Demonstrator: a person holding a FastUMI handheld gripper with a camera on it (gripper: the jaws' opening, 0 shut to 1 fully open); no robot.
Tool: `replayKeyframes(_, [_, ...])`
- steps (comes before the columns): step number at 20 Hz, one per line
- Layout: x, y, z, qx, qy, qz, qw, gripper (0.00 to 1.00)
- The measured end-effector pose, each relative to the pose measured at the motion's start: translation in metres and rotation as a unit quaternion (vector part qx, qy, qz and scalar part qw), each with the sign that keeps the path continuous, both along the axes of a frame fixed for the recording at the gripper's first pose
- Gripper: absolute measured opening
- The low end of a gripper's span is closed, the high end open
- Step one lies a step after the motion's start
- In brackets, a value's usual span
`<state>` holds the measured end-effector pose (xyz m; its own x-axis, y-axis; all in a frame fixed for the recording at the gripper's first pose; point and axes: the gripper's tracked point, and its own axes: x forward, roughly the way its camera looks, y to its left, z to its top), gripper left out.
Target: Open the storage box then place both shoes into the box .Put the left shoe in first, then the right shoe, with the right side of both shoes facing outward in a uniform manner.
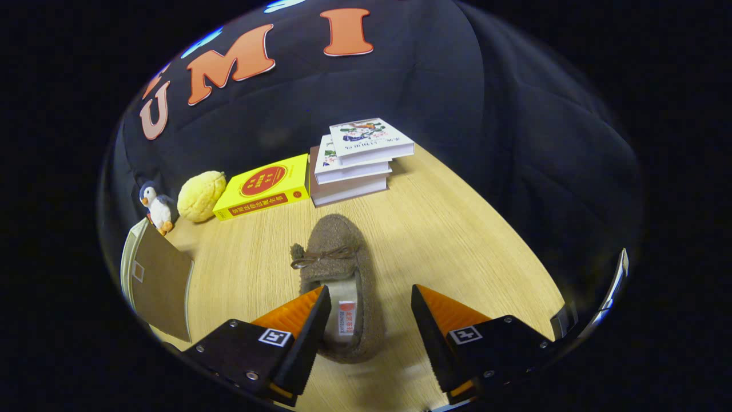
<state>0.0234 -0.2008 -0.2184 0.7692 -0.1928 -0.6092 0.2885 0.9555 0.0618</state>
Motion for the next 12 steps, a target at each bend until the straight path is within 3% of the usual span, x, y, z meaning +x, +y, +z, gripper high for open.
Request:
replayKeyframes(4, [0.004,0.002,-0.018,0.007,0.016,0.004,1.0,0.66])
replayKeyframes(8, [0.006,0.003,-0.023,0.021,0.018,-0.001,1.0,0.4])
replayKeyframes(11, [0.009,0.003,-0.024,0.009,0.017,-0.005,1.0,0.1])
replayKeyframes(12, [0.008,0.003,-0.022,0.007,0.016,-0.006,1.0,0.06])
